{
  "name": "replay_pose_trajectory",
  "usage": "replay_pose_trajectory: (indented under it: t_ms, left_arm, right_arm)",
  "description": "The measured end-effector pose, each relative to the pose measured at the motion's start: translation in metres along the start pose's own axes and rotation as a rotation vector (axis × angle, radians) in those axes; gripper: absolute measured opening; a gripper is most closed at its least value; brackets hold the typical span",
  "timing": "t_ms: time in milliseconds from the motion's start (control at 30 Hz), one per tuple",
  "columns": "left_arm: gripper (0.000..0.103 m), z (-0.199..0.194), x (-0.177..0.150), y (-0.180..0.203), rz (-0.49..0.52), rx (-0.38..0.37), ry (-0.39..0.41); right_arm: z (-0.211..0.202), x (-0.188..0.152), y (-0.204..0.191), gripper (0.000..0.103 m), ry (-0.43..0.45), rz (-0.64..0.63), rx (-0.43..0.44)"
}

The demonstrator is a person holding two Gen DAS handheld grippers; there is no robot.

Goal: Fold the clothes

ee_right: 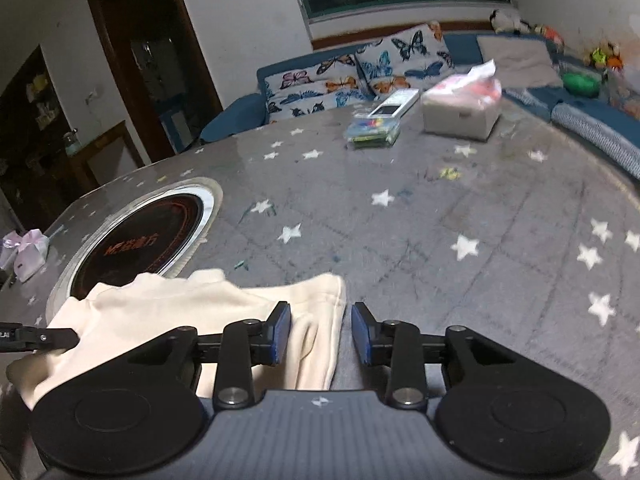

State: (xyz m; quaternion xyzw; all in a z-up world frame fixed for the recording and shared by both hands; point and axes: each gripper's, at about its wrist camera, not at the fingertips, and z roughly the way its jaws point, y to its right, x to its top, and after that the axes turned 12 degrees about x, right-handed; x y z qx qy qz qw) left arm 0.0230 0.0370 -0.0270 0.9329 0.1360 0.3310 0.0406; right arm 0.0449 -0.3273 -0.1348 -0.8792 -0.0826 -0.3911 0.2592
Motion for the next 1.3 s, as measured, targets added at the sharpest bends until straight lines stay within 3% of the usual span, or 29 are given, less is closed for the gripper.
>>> replay_pose_trajectory:
  t_ms: [133, 233, 333, 567, 700, 1033, 1300]
  left_arm:
    - [0.027, 0.001, 0.001, 0.002, 0.008, 0.007, 0.001]
    - [0.024, 0.000, 0.002, 0.005, 0.020, 0.013, 0.005]
    - [0.024, -0.002, 0.004, 0.010, 0.039, 0.017, 0.016]
    - [0.022, -0.009, 0.015, 0.029, 0.093, -0.010, 0.055]
    - [0.015, -0.012, 0.025, 0.048, 0.128, -0.039, 0.078]
    - [0.014, 0.007, 0.035, 0.105, 0.181, -0.117, 0.080]
    - [0.018, 0.018, 0.029, 0.109, 0.214, -0.086, 0.083]
  right_arm:
    - [-0.002, -0.002, -0.004, 0.030, 0.009, -0.010, 0.023]
    - [-0.006, -0.002, -0.006, 0.017, 0.023, -0.013, 0.032]
    - [-0.010, -0.003, -0.008, 0.012, 0.036, -0.017, 0.042]
    - [-0.027, 0.001, -0.013, 0.010, 0.088, -0.025, 0.047]
    - [-0.046, 0.011, -0.011, 0.010, 0.138, -0.043, 0.015]
    - [-0.079, 0.027, 0.011, 0.010, 0.216, -0.048, -0.098]
    - [-0.081, 0.018, 0.030, 0.010, 0.209, -0.008, -0.126]
